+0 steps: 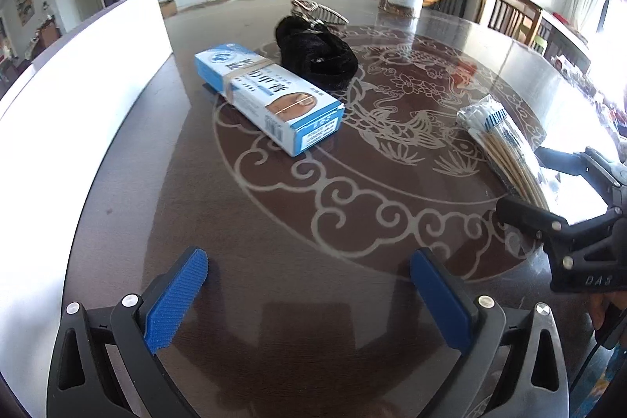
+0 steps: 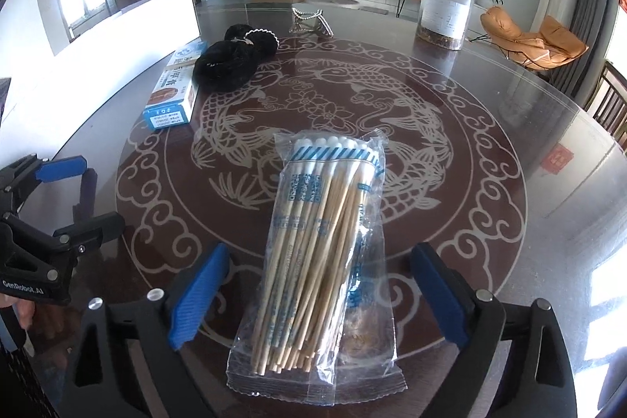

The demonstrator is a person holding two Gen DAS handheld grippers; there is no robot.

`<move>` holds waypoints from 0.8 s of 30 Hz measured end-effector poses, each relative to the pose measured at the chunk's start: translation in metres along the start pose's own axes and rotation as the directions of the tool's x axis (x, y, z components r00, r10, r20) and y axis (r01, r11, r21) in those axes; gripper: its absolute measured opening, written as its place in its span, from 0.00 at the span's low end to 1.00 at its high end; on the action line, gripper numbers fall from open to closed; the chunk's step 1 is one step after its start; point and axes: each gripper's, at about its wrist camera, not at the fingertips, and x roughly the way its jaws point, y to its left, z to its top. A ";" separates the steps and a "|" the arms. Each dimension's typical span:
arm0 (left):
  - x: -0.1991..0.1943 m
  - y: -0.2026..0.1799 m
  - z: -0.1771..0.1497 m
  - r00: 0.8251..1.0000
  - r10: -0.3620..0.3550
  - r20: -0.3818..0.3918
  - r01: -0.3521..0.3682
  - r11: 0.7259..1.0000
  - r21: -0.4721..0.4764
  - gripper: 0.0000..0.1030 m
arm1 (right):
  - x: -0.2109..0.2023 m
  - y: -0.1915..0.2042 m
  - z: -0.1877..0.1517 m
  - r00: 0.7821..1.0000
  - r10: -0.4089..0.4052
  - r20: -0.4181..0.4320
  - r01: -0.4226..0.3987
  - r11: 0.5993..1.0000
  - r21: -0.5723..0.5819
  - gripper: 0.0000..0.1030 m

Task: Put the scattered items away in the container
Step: 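Close the left tool on the blue-white boxed cream while the right tool holds the swab bag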

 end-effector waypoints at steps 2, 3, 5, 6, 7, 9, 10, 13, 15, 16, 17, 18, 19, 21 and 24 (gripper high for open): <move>0.009 -0.002 0.017 0.999 -0.002 -0.051 0.002 1.000 -0.002 1.00 | 0.000 -0.001 -0.001 1.000 0.001 -0.001 -0.001 1.000 0.004 0.94; 0.014 -0.002 0.026 0.998 -0.006 -0.068 0.005 1.000 -0.015 1.00 | 0.000 -0.001 -0.001 1.000 -0.001 -0.002 0.001 1.000 0.004 0.94; 0.023 0.001 0.044 0.996 -0.035 -0.082 0.030 0.998 -0.061 1.00 | 0.001 -0.002 -0.001 1.000 -0.002 -0.003 0.002 1.000 0.004 0.94; 0.026 0.003 0.051 0.996 -0.046 -0.082 0.039 0.996 -0.084 1.00 | 0.001 -0.002 -0.001 1.000 -0.002 -0.003 0.002 1.000 0.004 0.95; 0.030 0.005 0.060 0.995 -0.057 -0.080 0.048 0.992 -0.113 1.00 | 0.001 -0.002 -0.001 1.000 -0.002 -0.003 0.002 1.000 0.004 0.95; 0.037 0.007 0.073 0.995 -0.067 -0.078 0.055 0.988 -0.146 1.00 | 0.001 -0.002 -0.001 1.000 -0.003 -0.003 0.003 1.000 0.003 0.95; 0.042 0.007 0.081 0.995 -0.065 -0.080 0.052 0.987 -0.155 1.00 | 0.001 -0.002 -0.001 1.000 -0.003 -0.003 0.003 1.000 0.003 0.95; 0.056 0.008 0.100 0.995 -0.021 -0.101 0.006 0.989 -0.148 1.00 | 0.001 -0.002 -0.001 1.000 -0.003 -0.003 0.003 1.000 0.003 0.95; 0.063 0.008 0.109 0.993 0.023 -0.114 -0.038 0.991 -0.132 1.00 | 0.001 -0.002 -0.001 1.000 -0.003 -0.003 0.003 1.000 0.003 0.95; 0.067 0.009 0.113 0.992 0.048 -0.120 -0.062 0.991 -0.121 1.00 | 0.001 -0.002 -0.001 1.000 -0.003 -0.003 0.003 1.000 0.003 0.95; 0.069 0.010 0.115 0.991 0.060 -0.119 -0.074 0.991 -0.111 1.00 | 0.001 -0.002 -0.001 1.000 -0.003 -0.003 0.003 1.000 0.003 0.95; 0.069 0.012 0.116 0.992 0.060 -0.111 -0.071 0.992 -0.107 1.00 | 0.001 -0.002 -0.001 1.000 -0.003 -0.003 0.003 1.000 0.003 0.95; 0.066 0.013 0.116 0.995 0.062 -0.084 -0.071 0.993 -0.099 0.86 | 0.001 -0.002 -0.001 1.000 -0.003 -0.003 0.003 1.000 0.003 0.95; 0.060 0.018 0.115 0.997 0.058 -0.051 -0.063 0.994 -0.091 0.60 | 0.001 -0.002 -0.001 1.000 -0.003 -0.003 0.003 1.000 0.003 0.95; 0.054 0.021 0.107 0.999 0.025 -0.043 -0.028 0.996 -0.081 0.54 | 0.000 -0.003 -0.001 1.000 -0.011 -0.003 0.011 1.000 0.005 0.95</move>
